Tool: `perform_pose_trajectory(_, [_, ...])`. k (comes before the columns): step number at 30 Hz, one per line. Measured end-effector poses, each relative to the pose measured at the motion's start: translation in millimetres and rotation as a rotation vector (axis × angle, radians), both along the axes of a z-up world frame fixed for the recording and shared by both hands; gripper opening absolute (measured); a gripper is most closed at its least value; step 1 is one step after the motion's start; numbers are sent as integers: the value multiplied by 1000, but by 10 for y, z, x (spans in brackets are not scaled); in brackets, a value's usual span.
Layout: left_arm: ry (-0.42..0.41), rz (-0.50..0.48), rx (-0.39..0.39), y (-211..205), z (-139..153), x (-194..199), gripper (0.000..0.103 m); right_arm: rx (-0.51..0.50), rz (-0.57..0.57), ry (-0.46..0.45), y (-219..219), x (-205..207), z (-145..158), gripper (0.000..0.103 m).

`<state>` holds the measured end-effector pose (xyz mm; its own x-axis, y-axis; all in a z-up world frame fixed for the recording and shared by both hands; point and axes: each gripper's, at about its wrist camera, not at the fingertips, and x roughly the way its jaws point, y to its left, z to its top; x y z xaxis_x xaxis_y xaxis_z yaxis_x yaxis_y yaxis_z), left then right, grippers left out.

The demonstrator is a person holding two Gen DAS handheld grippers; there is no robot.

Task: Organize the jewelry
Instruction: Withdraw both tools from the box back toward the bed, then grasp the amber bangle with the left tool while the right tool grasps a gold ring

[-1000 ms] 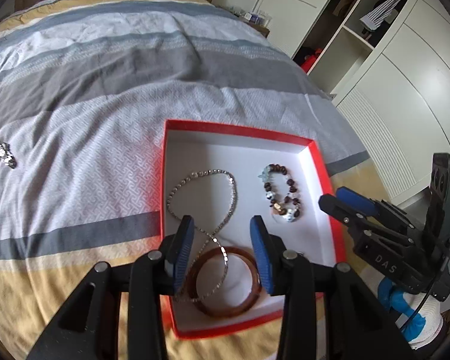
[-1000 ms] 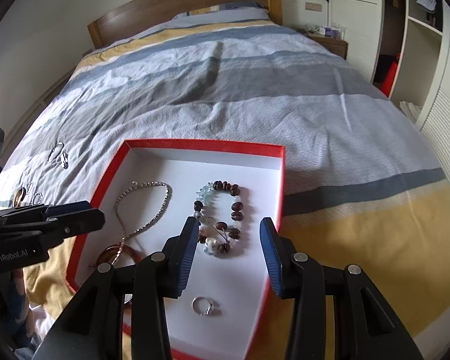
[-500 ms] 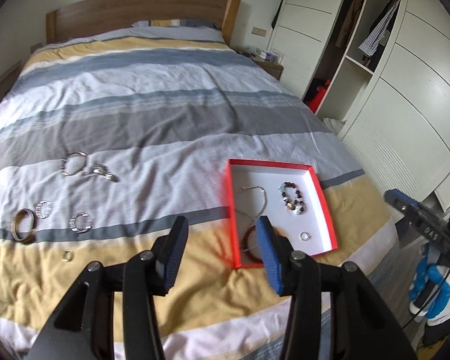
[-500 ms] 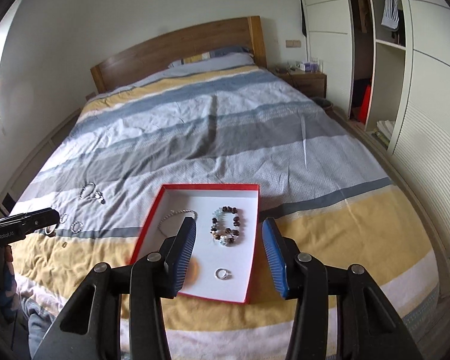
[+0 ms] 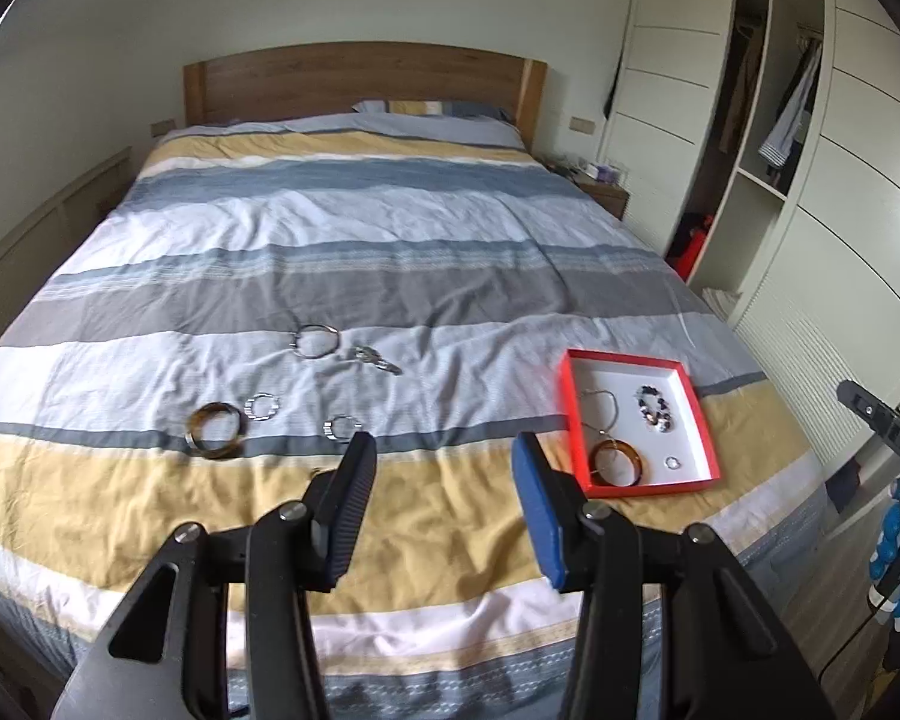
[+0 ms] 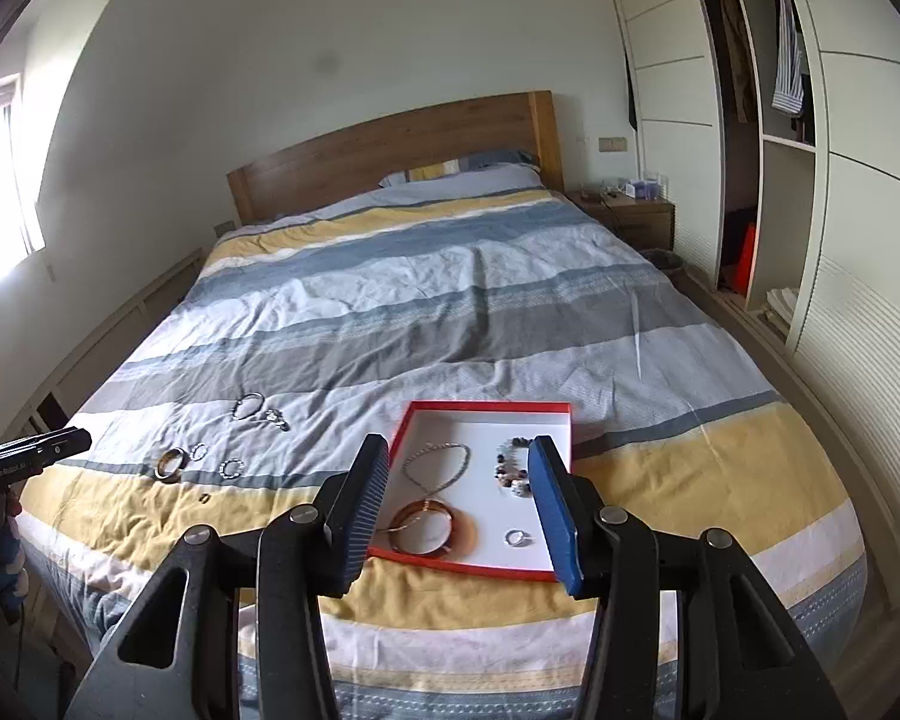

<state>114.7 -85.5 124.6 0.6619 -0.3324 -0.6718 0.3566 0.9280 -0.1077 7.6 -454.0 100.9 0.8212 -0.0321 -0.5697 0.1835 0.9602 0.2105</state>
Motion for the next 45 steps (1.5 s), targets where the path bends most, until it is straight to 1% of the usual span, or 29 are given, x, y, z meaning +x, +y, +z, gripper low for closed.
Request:
perform_pose_trajectory(5, [-27, 43, -1, 354, 49, -205, 45, -4, 28, -19, 230, -141, 102, 50])
perform_pose_trajectory(11, [-40, 88, -6, 725, 11, -386, 45, -5, 63, -34, 511, -230, 184, 52])
perform_pose_trajectory(15, [-33, 113, -18, 915, -57, -399, 45, -14, 97, -33, 686, -180, 199, 53])
perform_pose_trajectory(19, [-6, 132, -22, 1031, -200, -299, 45, -17, 119, -20, 825, -69, 139, 55])
perform_pose_trajectory(22, [19, 140, -8, 1103, -397, -172, 45, -5, 138, 6, 952, 122, -11, 55])
perform_pose_trajectory(23, [24, 145, -2, 1122, -456, -154, 45, -5, 138, 6, 952, 122, -11, 55])
perform_pose_trajectory(25, [38, 154, 8, 1168, -617, -77, 45, 2, 155, 25, 1018, 264, -136, 55])
perform_pose_trajectory(33, [121, 182, 3, 1338, -1249, 314, 45, 15, 211, 105, 1286, 793, -596, 55])
perform_pose_trajectory(35, [135, 202, 4, 1418, -1381, 423, 45, 14, 257, 138, 1475, 1004, -769, 55])
perform_pose_trajectory(36, [145, 210, -1, 1462, -1441, 481, 45, 14, 257, 138, 1475, 1004, -769, 55])
perform_pose_trajectory(40, [204, 257, -40, 1705, -1684, 747, 45, 5, 345, 199, 1811, 1311, -1028, 55])
perform_pose_trajectory(45, [241, 316, -57, 1965, -1890, 1179, 45, 1, 444, 258, 2251, 1706, -1295, 54])
